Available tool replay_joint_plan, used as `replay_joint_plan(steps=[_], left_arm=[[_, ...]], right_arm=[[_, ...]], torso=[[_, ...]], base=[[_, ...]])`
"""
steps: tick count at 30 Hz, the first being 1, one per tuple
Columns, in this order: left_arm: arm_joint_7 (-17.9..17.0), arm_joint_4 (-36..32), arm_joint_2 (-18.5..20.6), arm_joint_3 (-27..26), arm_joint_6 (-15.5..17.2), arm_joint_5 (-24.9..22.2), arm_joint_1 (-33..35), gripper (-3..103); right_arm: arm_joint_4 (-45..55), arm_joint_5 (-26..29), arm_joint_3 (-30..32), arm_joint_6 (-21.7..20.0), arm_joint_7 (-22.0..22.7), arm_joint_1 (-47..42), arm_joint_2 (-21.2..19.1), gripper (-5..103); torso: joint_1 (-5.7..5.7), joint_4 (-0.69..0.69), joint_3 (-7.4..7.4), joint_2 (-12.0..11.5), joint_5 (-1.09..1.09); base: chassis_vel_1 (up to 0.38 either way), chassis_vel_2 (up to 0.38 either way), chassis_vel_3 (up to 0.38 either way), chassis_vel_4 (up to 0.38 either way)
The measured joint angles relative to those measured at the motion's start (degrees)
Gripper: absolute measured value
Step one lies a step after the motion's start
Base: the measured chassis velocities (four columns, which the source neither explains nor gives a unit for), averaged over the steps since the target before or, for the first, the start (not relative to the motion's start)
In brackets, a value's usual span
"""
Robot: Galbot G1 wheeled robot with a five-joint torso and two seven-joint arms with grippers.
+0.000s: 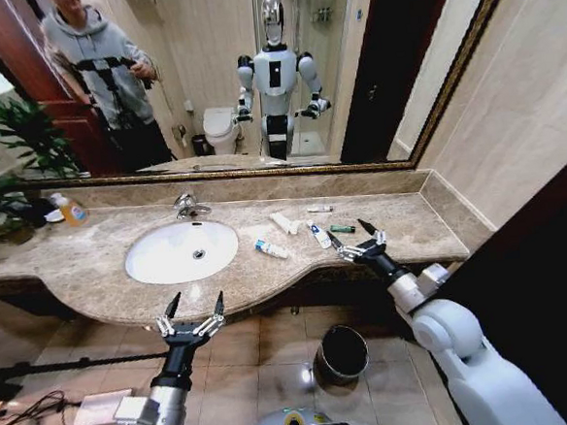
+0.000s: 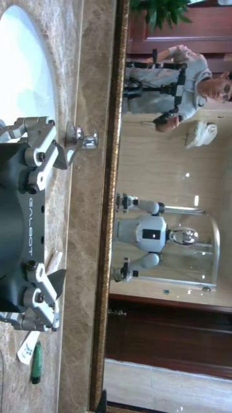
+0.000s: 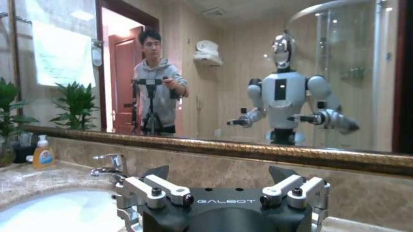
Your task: Pick up the trash from the sink and place it in the trash bin.
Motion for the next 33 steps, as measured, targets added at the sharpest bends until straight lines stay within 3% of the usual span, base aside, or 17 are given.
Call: replay_joint_plan(steps=[5, 12, 19, 26, 33], left_arm=[[0.0, 0.0, 0.0, 0.0, 0.0, 0.0, 0.0, 100], [0.0, 0.0, 0.0, 0.0, 0.0, 0.0, 0.0, 100], [0.0, 0.0, 0.0, 0.0, 0.0, 0.0, 0.0, 100], [0.0, 0.0, 0.0, 0.0, 0.0, 0.0, 0.0, 100], [0.0, 0.0, 0.0, 0.0, 0.0, 0.0, 0.0, 100]], right_arm=[[-4.9, 0.9, -3.1, -0.3, -0.8, 5.1, -2.6, 100], [-21.7, -1.6, -10.7, 2.0, -4.3, 16.4, -4.1, 100], [-43.9, -7.1, -15.7, 10.4, -9.9, 30.7, -4.4, 100], [-51.5, -6.8, -16.9, 11.6, -12.3, 34.2, -3.9, 100], [-53.0, -6.0, -15.1, 10.0, -15.8, 33.2, -3.8, 100]], torso=[[0.00, -0.01, 0.00, 0.0, -0.02], [0.00, 0.00, 0.01, 0.0, 0.01], [0.01, 0.00, 0.01, 0.0, -0.03], [0.00, 0.00, 0.00, 0.0, 0.00], [0.00, 0.00, 0.00, 0.0, -0.01]], base=[[0.000, 0.000, 0.000, 0.000], [0.000, 0.000, 0.000, 0.000], [0.000, 0.000, 0.000, 0.000], [0.000, 0.000, 0.000, 0.000], [0.000, 0.000, 0.000, 0.000]])
